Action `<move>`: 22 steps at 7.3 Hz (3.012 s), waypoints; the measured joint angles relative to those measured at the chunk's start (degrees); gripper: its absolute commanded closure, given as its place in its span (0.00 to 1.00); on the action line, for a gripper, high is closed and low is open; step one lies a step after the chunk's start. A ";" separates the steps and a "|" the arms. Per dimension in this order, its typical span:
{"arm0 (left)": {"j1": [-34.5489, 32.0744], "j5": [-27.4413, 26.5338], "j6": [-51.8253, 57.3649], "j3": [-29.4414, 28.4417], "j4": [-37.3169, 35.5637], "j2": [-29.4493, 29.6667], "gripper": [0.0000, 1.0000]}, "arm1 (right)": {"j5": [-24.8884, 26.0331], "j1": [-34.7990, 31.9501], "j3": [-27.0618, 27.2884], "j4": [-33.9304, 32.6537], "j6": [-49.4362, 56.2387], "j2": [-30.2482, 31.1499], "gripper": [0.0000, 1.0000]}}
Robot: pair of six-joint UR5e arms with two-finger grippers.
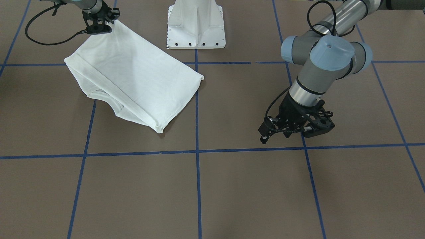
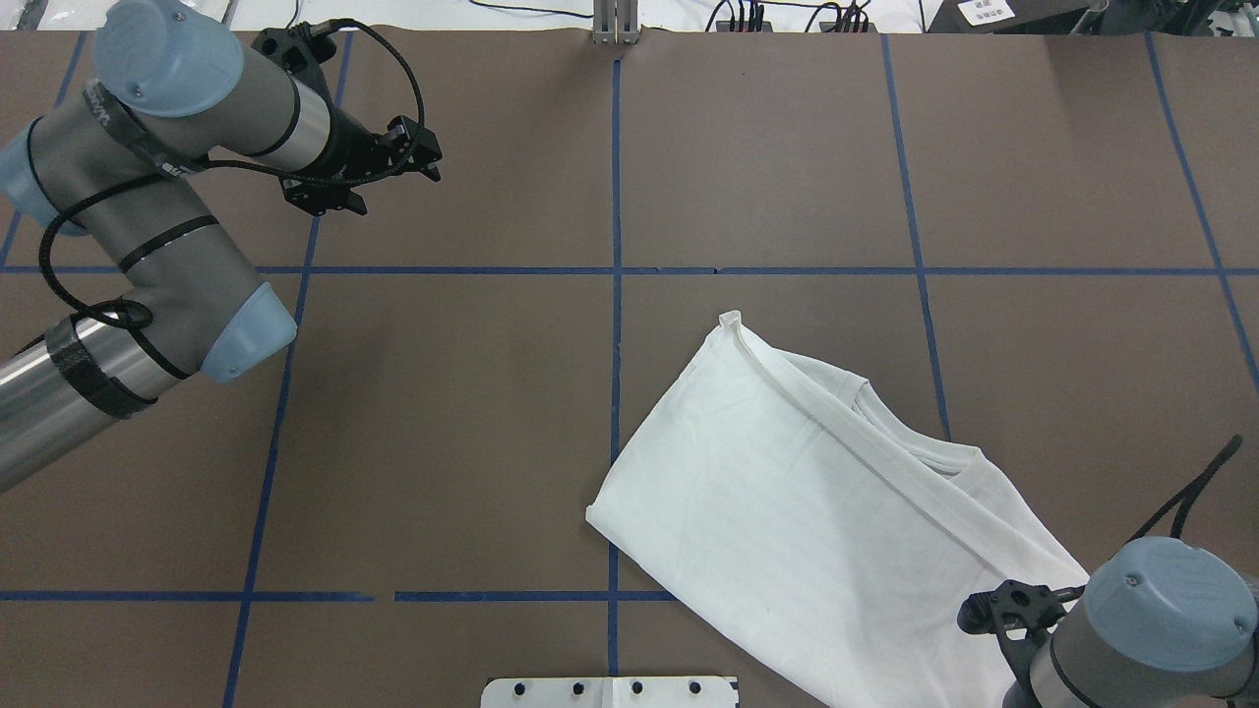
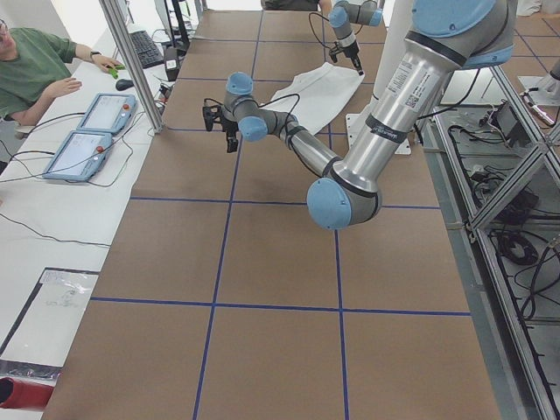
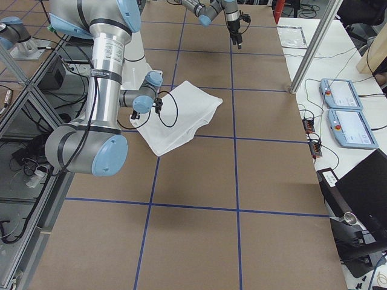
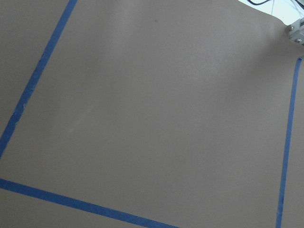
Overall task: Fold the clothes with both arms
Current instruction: 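Release the shirt and raise the right gripper while the left gripper reaches toward the shirt, then grasp the shirt corner nearest the left gripper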
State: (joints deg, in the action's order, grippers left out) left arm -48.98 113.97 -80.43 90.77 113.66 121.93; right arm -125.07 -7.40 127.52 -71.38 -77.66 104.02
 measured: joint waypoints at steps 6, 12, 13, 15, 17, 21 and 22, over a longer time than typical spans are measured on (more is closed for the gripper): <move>5.68 0.82 -1.90 2.86 -0.90 0.21 0.00 | 0.93 -24.84 -0.57 0.16 -0.89 -16.17 0.00; 22.46 0.23 -17.19 4.13 -1.14 2.55 0.01 | 2.29 -38.06 -2.92 0.18 -0.34 -20.34 0.00; 23.99 0.21 -18.10 3.77 -1.13 2.93 0.01 | 2.51 -38.16 -3.02 0.18 -0.32 -20.58 0.00; 26.53 -0.45 -20.10 3.34 -1.14 3.28 0.05 | 2.62 -38.21 -3.05 0.18 -0.36 -20.68 0.00; 28.34 -1.42 -22.17 2.53 -1.06 3.64 0.12 | 2.64 -38.21 -3.06 0.19 -0.39 -20.70 0.00; 28.96 -1.87 -24.42 -0.24 -0.78 5.54 0.34 | 2.66 -38.27 -3.26 0.19 -0.39 -20.60 0.00; 29.17 -1.89 -24.98 -0.29 -0.72 5.57 0.43 | 2.65 -38.29 -3.37 0.19 -0.37 -20.56 0.00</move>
State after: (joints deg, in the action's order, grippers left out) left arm -19.81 112.07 -105.40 90.48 112.94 127.50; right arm -122.42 -45.69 124.16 -71.19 -78.03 83.46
